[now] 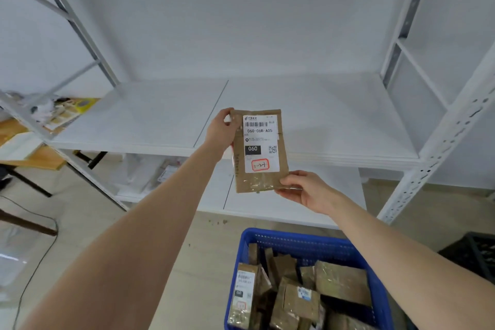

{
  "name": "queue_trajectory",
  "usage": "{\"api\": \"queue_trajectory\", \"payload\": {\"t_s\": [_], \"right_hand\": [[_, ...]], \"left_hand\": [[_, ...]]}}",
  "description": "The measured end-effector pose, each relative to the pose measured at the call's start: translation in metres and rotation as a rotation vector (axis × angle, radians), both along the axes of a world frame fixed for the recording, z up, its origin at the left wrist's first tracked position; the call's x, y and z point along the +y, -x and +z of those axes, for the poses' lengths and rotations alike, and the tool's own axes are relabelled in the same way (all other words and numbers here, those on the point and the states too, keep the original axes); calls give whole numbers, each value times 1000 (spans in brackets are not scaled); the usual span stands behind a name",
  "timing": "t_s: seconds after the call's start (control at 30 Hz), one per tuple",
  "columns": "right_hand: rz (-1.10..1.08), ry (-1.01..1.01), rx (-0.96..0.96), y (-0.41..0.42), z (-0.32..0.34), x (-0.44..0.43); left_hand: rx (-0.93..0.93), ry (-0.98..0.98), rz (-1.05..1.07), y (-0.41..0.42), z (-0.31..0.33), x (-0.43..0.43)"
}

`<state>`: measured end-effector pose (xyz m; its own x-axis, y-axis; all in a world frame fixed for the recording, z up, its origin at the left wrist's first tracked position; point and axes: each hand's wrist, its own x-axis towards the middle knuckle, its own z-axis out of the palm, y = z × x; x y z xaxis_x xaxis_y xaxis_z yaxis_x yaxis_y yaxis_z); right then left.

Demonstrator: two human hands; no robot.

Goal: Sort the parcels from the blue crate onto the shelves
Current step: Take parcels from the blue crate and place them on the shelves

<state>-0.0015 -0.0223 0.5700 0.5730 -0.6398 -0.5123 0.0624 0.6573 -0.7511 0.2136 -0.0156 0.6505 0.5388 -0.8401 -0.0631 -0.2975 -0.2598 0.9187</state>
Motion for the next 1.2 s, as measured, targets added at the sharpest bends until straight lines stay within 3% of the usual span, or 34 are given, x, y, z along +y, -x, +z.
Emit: {"api": "queue_trajectory", "payload": {"t_s": [0.43,0.93,1.2], "right_hand": [[-106,165,30,-57,27,25],[-245,414,100,-239,69,104],[-358,556,143,-282,96,113]], "left_hand": [[-36,81,-45,-49,34,27],[70,205,-210,-228,88,94],[35,296,-194,-265,128,113]]}}
